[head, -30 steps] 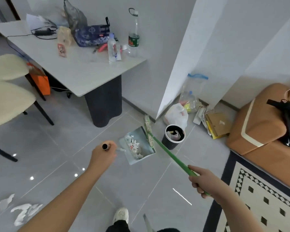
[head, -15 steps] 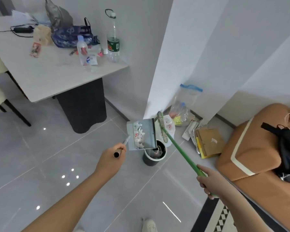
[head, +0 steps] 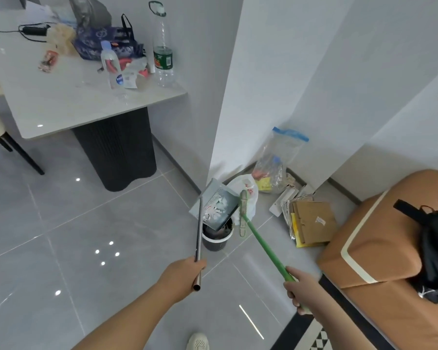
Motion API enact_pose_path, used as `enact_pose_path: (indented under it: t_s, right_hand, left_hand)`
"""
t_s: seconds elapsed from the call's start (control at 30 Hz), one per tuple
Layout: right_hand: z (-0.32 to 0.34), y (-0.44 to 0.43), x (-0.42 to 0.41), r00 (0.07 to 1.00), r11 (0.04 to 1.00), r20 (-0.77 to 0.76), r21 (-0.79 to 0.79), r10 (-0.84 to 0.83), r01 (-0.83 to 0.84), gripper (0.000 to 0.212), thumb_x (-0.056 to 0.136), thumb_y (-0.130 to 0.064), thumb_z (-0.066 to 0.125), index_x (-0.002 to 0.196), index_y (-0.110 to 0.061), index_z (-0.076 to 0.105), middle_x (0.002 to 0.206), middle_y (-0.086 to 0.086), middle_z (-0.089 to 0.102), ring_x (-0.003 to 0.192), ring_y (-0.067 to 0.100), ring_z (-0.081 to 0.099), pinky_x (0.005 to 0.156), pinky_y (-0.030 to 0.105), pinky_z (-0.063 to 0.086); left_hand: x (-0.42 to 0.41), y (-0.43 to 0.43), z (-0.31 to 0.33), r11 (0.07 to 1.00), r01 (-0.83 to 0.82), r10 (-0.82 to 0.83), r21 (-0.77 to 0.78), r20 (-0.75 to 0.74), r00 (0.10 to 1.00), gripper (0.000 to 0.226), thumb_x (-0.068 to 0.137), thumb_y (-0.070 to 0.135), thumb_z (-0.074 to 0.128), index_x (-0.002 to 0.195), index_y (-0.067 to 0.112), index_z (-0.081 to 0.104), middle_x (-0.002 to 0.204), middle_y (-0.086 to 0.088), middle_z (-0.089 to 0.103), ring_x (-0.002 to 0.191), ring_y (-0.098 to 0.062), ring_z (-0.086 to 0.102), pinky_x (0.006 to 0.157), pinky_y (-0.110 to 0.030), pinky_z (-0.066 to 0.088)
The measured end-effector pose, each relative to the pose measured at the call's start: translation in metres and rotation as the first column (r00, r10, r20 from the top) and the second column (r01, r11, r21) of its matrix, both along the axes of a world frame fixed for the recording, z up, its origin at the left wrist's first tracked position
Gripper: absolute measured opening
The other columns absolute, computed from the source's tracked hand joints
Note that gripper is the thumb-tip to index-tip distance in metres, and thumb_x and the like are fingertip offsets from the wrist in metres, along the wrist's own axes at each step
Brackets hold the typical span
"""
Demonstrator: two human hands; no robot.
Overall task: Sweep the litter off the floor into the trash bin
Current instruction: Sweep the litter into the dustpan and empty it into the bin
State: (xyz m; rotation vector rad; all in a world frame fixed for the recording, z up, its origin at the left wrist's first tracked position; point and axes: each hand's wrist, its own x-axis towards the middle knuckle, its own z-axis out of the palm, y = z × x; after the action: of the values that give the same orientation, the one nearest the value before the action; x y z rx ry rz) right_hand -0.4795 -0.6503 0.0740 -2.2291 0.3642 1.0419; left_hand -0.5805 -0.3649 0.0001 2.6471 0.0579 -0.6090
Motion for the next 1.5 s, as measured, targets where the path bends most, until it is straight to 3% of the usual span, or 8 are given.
enact_pose_path:
  t_s: [0.2,0.3,0.4,0.5,0.67,0.8,0.87,1.5]
  right_hand:
    - [-0.012,-0.015,0.006,0.999,0.999,-0.027,-0.005,-0.041,0.041,0.06,0.092,0.001,0.04,0.147,-0.023,0.035,0.068,0.01,0.044,0.05,0.017,0.036,0.043,0.022,0.03]
    - [-0.012,-0.022,0.006,0.998,0.999,-0.033,0.005,-0.047,0.047,0.059,0.094,0.0,0.041,0.147,-0.022,0.034,0.068,0.011,0.043,0.051,0.017,0.036,0.043,0.021,0.03]
    - [-0.012,-0.025,0.004,0.998,0.999,-0.043,0.003,-0.054,0.054,0.058,0.094,-0.001,0.042,0.148,-0.022,0.034,0.069,0.011,0.045,0.051,0.017,0.037,0.042,0.021,0.032]
    - [-0.011,-0.027,0.0,0.997,0.998,-0.05,0.005,-0.059,0.059,0.059,0.094,0.0,0.042,0.148,-0.022,0.033,0.07,0.011,0.044,0.052,0.017,0.037,0.043,0.022,0.032]
    - [-0.006,-0.031,-0.007,0.997,0.998,-0.041,0.005,-0.062,0.062,0.058,0.095,0.0,0.042,0.148,-0.021,0.032,0.07,0.01,0.044,0.052,0.016,0.036,0.041,0.02,0.032]
    - [-0.007,-0.036,-0.009,0.997,0.998,-0.043,0.003,-0.061,0.061,0.058,0.094,0.002,0.04,0.147,-0.021,0.035,0.068,0.01,0.043,0.051,0.016,0.035,0.042,0.019,0.03]
    - [-0.007,-0.037,-0.008,0.997,0.998,-0.042,-0.001,-0.057,0.057,0.056,0.094,0.002,0.04,0.145,-0.021,0.038,0.066,0.009,0.043,0.05,0.016,0.035,0.042,0.019,0.03]
    - [-0.016,-0.039,0.017,0.993,0.994,-0.086,-0.081,-0.083,0.076,0.053,0.094,0.004,0.036,0.142,-0.018,0.04,0.057,0.007,0.038,0.048,0.015,0.031,0.045,0.02,0.026]
  left_hand:
    - [0.008,-0.006,-0.004,0.968,-0.164,0.134,-0.192,-0.16,0.978,0.047,0.09,-0.003,0.04,0.119,0.029,0.059,0.108,0.0,0.059,0.082,-0.015,0.049,0.074,-0.022,0.04]
    - [0.015,-0.003,-0.006,0.723,-0.56,0.426,-0.404,-0.378,0.822,0.042,0.095,-0.002,0.033,0.097,0.022,0.067,0.089,-0.002,0.056,0.075,-0.016,0.058,0.066,-0.024,0.05]
    - [0.018,-0.01,-0.008,0.426,-0.803,0.613,-0.416,-0.519,0.595,0.018,0.096,0.005,0.04,0.105,0.01,0.054,0.095,-0.016,0.055,0.063,-0.028,0.067,0.052,-0.033,0.056]
    - [0.022,-0.021,-0.013,0.356,-0.901,0.723,-0.249,-0.537,0.434,0.026,0.097,0.006,0.034,0.122,0.008,0.04,0.083,-0.015,0.051,0.053,-0.022,0.047,0.048,-0.025,0.038]
    - [0.019,-0.025,-0.021,0.545,-0.822,0.743,-0.168,-0.357,0.566,0.029,0.096,0.011,0.037,0.12,0.003,0.051,0.095,-0.012,0.053,0.06,-0.022,0.045,0.046,-0.024,0.038]
    - [-0.007,-0.024,-0.031,0.687,-0.716,0.683,-0.123,-0.225,0.694,0.024,0.099,0.016,0.04,0.113,0.006,0.058,0.109,-0.014,0.065,0.093,-0.031,0.064,0.08,-0.036,0.054]
    - [-0.02,-0.019,-0.037,0.731,-0.674,0.654,-0.108,-0.171,0.737,0.022,0.101,0.017,0.039,0.109,0.006,0.056,0.104,-0.013,0.066,0.092,-0.03,0.064,0.082,-0.037,0.054]
    - [-0.081,0.014,-0.051,0.899,-0.421,0.434,0.116,-0.123,0.892,0.031,0.098,0.011,0.038,0.128,0.016,0.047,0.103,-0.005,0.066,0.09,-0.023,0.066,0.076,-0.033,0.052]
